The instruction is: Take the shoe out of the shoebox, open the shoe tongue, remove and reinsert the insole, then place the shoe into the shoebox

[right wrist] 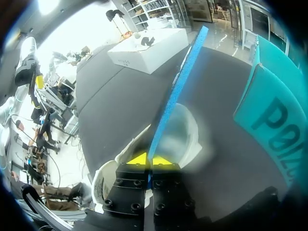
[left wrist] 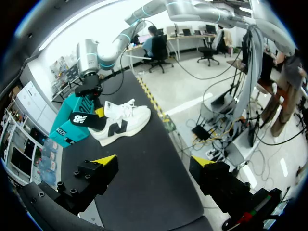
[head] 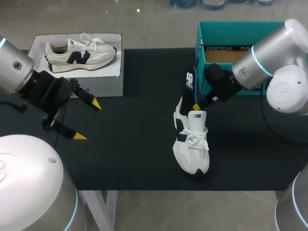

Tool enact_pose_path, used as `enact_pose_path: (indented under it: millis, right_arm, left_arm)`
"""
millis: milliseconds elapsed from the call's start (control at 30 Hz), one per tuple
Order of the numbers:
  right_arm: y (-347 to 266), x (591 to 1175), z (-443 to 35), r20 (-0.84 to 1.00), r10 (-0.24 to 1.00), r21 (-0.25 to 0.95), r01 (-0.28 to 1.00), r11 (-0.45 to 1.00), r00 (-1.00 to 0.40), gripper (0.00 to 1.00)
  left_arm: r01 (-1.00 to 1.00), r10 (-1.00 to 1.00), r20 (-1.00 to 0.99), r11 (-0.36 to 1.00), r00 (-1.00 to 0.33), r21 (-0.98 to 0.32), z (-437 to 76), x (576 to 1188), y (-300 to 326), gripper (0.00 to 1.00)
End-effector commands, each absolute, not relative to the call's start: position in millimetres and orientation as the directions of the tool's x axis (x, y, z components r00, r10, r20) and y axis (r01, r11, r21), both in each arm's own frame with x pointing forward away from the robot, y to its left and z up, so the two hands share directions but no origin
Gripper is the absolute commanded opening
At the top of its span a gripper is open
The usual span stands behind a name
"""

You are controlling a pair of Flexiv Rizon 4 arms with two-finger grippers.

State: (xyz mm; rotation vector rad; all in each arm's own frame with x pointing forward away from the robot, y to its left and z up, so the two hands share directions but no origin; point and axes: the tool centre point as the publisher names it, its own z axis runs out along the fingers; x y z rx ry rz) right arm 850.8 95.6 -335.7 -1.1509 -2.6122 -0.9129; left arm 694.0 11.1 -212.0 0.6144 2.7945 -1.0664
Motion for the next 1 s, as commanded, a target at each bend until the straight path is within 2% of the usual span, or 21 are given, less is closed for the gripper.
enact_pose_path:
  millis: [33,400,600,633,700,767,1000]
  right_arm:
    - [96,859,-338,0.36,0.619,0.471,0.709,0.525,-0.698,0.0]
    - [96,841,-358,0.394,0.615,0.436,0.728,0.529,-0.683,0.0]
    - [97,844,-352,0.389,0.622,0.434,0.73,0.528,-0.68,0.0]
    - [97,843,-350,0.388,0.622,0.434,0.73,0.528,-0.68,0.07]
    - [98,844,-347,0.382,0.622,0.44,0.726,0.528,-0.684,0.31]
    - [99,847,-344,0.377,0.622,0.448,0.723,0.527,-0.686,0.44]
    - [99,860,-336,0.352,0.629,0.467,0.713,0.523,-0.693,0.4]
  left_arm:
    - [0.398,0.338,-0.219,0.677,-0.915,-0.619,-212,694,11,1.0]
    - [0.398,0.338,-0.219,0.677,-0.915,-0.619,-212,694,11,1.0]
    - [0.398,0.338,-0.219,0.677,-0.915,-0.619,-212,694,11,1.0]
    - [0.398,0.338,-0.219,0.677,-0.915,-0.619,-212,694,11,1.0]
    - [0.398,0.338,-0.219,0.677,-0.915,-0.619,-212,694,11,1.0]
    - [0.398,0.338,-0.219,0.677,-0.915,-0.619,-212,694,11,1.0]
    - [0.398,0.338,-0.219,0.677,-0.915,-0.619,-212,694,11,1.0]
